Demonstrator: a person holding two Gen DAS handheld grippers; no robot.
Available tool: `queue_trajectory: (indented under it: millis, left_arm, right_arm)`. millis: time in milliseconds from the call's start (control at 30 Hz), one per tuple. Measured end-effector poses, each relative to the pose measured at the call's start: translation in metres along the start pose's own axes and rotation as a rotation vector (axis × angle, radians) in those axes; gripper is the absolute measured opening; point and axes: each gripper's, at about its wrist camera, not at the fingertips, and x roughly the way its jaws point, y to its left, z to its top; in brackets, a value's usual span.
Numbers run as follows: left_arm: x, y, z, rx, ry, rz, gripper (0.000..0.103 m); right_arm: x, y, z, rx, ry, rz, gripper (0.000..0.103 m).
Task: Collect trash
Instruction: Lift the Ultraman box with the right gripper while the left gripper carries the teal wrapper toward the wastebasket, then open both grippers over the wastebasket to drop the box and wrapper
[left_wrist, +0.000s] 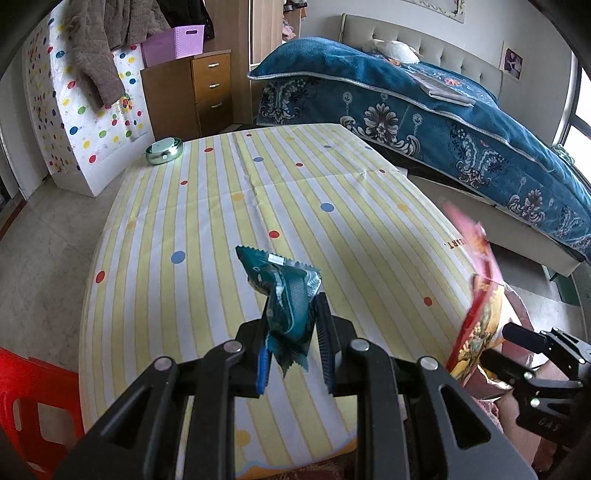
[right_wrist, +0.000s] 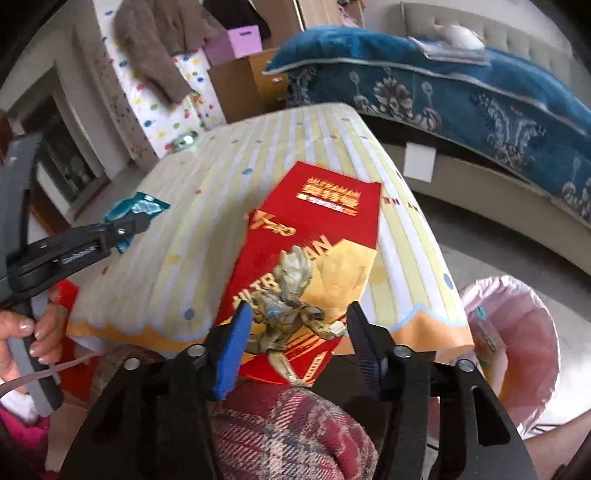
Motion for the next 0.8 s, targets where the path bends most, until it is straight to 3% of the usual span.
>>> queue_trajectory:
  millis: [133,267,333,400,500,567,633,767,800]
  left_arm:
    - [0.001,-0.001,0.000,0.007,-0.002,-0.002,0.020]
    - [0.002,-0.001,0.002,0.006,-0.001,-0.009,0.020]
    - [0.001,-0.003,0.001,0.013,-0.003,-0.006,0.020]
    - [0.000,-0.002,0.001,0.017,-0.004,-0.003,0.020]
    - [-0.002,-0.003,0.000,0.025,-0.005,0.002,0.020]
    - [-0.006,-0.003,0.001,0.031,-0.011,0.007,0.020]
    - [-0.009,-0.003,0.003,0.032,-0.020,0.008,0.020]
    - [-0.013,-0.011,0.011,0.046,-0.034,0.008,0.020]
    - [-0.014,-0.014,0.013,0.049,-0.036,0.006,0.020]
  right_arm:
    - [0.004,-0.013,0.001,0.054,0.016,0.007,0.074]
    - [0.017,-0.024,-0.005,0.128,0.015,0.048,0.075]
    - [0.022,-0.041,-0.009,0.169,0.022,0.070,0.083]
    - [0.031,-0.050,-0.006,0.227,0.042,0.100,0.083]
    - [0.023,-0.057,0.006,0.291,0.061,0.144,0.073]
    - [0.015,-0.062,0.004,0.318,0.078,0.141,0.055]
    - [0.009,-0.064,0.000,0.327,0.073,0.146,0.046]
    - [-0.018,-0.066,0.000,0.285,-0.009,0.149,0.018]
    - [-0.026,-0.066,0.003,0.253,-0.038,0.139,0.017]
